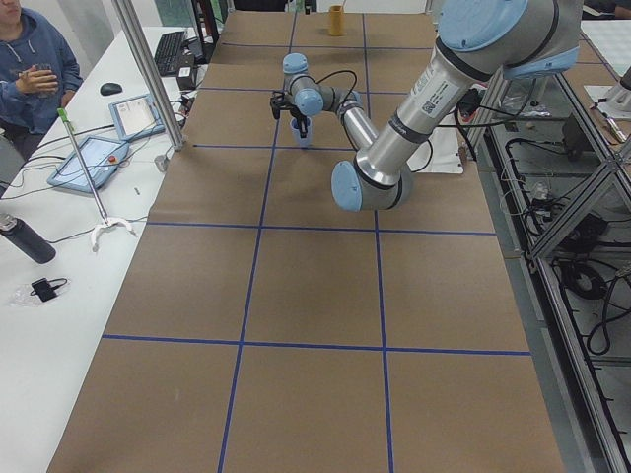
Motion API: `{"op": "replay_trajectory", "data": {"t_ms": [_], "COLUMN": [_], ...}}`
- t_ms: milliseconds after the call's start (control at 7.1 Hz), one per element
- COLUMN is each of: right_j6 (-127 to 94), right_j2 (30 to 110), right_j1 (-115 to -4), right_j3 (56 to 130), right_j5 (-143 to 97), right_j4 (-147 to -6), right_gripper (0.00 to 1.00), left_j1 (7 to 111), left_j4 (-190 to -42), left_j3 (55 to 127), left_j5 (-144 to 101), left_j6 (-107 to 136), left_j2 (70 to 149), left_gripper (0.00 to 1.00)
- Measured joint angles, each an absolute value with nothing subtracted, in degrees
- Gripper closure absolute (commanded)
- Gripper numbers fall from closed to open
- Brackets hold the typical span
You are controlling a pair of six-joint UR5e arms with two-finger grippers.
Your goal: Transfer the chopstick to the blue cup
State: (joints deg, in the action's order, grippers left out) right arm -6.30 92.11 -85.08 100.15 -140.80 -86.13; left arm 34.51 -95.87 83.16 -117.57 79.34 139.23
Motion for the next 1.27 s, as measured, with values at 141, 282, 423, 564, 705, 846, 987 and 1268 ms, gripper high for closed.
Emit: {"op": "replay_trajectory", "data": {"t_ms": [141, 282, 423, 564, 705, 846, 987, 1268], "right_j6": [-6.3, -6.3, -6.3, -6.3, -6.3, -6.3, -6.3, -6.2], "right_j2": [92.1, 92.1, 92.1, 92.1, 92.1, 92.1, 92.2, 94.1], "right_j1": [-85.1, -85.1, -85.1, -85.1, -85.1, -85.1, -85.5, -89.9], "right_j3": [100.1, 100.1, 100.2, 100.2, 100.2, 100.2, 100.5, 101.5], "right_j5": [-140.8, -140.8, -140.8, -140.8, -140.8, -140.7, -140.5, -138.9], "right_j4": [-86.1, -86.1, -86.1, -86.1, -86.1, -86.1, -86.1, -86.2], "right_gripper": [0.0, 0.0, 0.0, 0.0, 0.0, 0.0, 0.0, 0.0], "left_j1": [34.4, 34.3, 34.1, 33.9, 33.9, 34.1, 34.8, 38.0], "left_j4": [-95.9, -95.9, -95.9, -95.9, -95.8, -95.1, -93.3, -90.5], "left_j3": [83.0, 82.9, 82.9, 83.2, 84.2, 86.4, 90.1, 98.1], "left_j5": [-117.1, -116.5, -115.9, -115.6, -115.7, -115.9, -116.2, -116.6], "left_j6": [79.3, 79.3, 79.3, 79.3, 79.4, 79.4, 79.3, 78.6], "left_j2": [139.2, 139.1, 139.0, 138.9, 138.8, 138.5, 137.4, 133.0], "left_gripper": [0.47, 0.17, 0.02, 0.02, 0.02, 0.02, 0.02, 0.02]}}
